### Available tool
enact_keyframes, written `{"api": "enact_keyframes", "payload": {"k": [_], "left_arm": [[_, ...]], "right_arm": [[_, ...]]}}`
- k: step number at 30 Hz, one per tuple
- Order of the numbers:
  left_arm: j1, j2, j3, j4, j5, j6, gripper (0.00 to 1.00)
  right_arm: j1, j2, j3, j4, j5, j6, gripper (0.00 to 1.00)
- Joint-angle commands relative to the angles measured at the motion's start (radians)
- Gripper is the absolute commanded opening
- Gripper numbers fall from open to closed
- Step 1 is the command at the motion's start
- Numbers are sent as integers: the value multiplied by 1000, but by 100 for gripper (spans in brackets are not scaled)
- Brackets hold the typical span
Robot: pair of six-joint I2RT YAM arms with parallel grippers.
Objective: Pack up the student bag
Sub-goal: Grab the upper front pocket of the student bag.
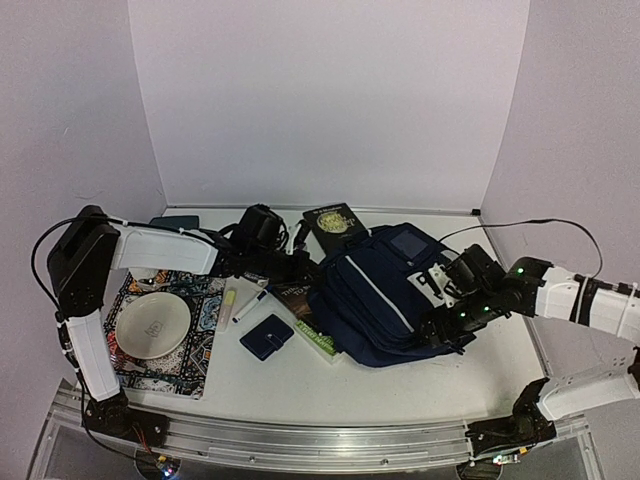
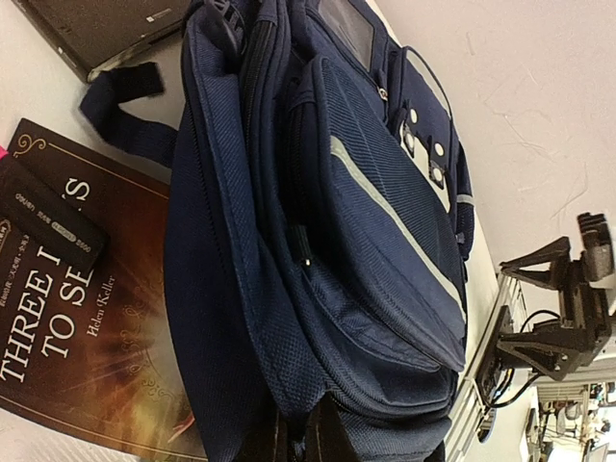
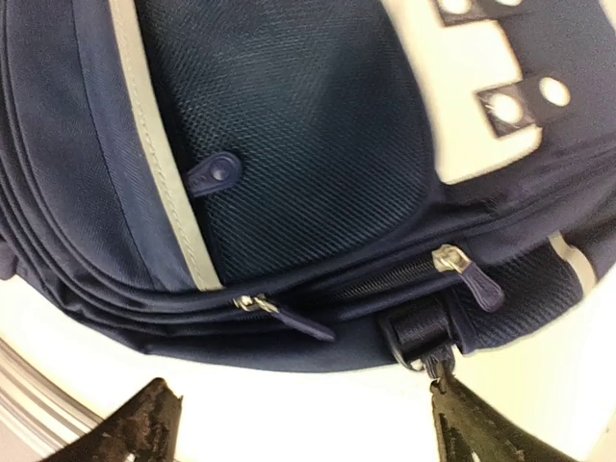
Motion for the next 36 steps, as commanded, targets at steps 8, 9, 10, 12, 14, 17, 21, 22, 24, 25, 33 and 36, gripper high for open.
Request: {"api": "enact_keyframes", "payload": {"k": [8,9,10,12,14,17,21,22,24,25,33,36], "left_arm": [[14,9,46,48,-9,72,0],[14,11,47,48,-5,72,0],[14,12,47,47,-4,73,0],[14,12,46,46,-3,74,0],[14,12,45,44,-5,76,0],[14,14,46,42,-9,76,0],[14,18,46,41,-5,69,0],[14,21,46,42,-3,67,0],[14,26,48,41,1,65,0],[14,28,48,41,1,64,0],[14,25,32,66,-18,20,0],[12,23,6,110,-17,-19,0]], "right_arm": [[-74,160,-34,134,-138,-131,67],[-96,159,-41,136,-147,-143,67],[-113,158,-47,139,-167,-152,66],[-143,167,-54,146,-222,-169,64],[-153,188,-54,150,-285,-181,59],[-153,211,-64,151,-324,-187,54],[-153,206,-82,155,-341,-188,52],[-153,205,-83,156,-343,-188,51],[-152,207,-86,156,-346,-193,49],[-153,210,-87,156,-343,-194,46],[-151,202,-86,154,-399,-150,2],[-146,167,-78,150,-419,-98,0]]}}
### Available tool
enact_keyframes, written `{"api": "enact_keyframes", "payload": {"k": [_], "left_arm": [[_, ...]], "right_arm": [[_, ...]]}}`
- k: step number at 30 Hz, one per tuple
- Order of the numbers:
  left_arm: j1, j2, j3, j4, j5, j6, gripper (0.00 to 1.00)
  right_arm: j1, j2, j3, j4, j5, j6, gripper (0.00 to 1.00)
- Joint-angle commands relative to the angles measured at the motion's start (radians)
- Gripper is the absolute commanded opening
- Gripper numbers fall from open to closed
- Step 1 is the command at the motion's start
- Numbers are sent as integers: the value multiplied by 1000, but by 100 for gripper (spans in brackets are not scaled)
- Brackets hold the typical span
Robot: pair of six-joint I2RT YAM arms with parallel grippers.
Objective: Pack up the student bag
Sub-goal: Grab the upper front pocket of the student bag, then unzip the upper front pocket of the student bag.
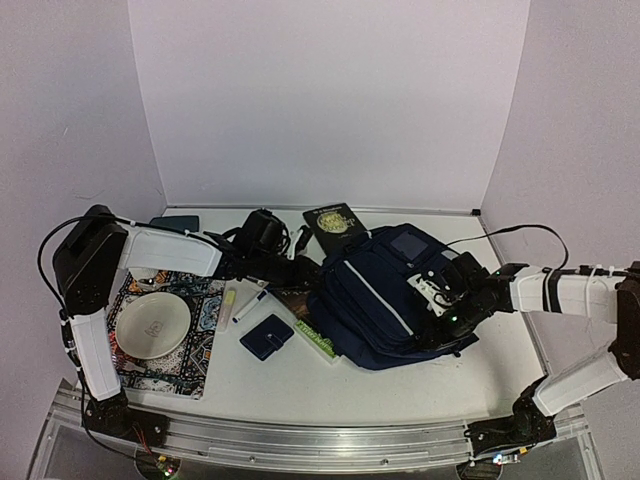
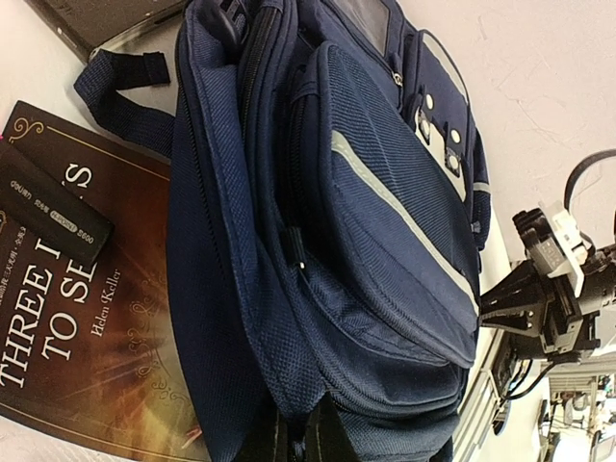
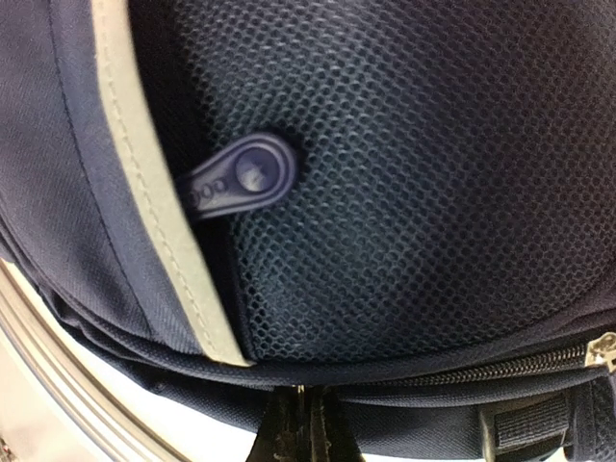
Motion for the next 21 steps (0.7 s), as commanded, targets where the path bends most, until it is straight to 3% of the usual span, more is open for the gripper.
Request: {"api": "enact_keyframes", "payload": {"k": [1,13,21], "left_arm": [[11,-11,-8,130,-22,-63,0],[-51,-12,-45,233,-111,-136,0],[-84,-16,-72,286,-156,-162,0]], "right_arm": [[15,-55,4,-41,-54,87,0],[212,-42,138,-55,110,340,0],[240,48,285,-18,70,398,0]]}}
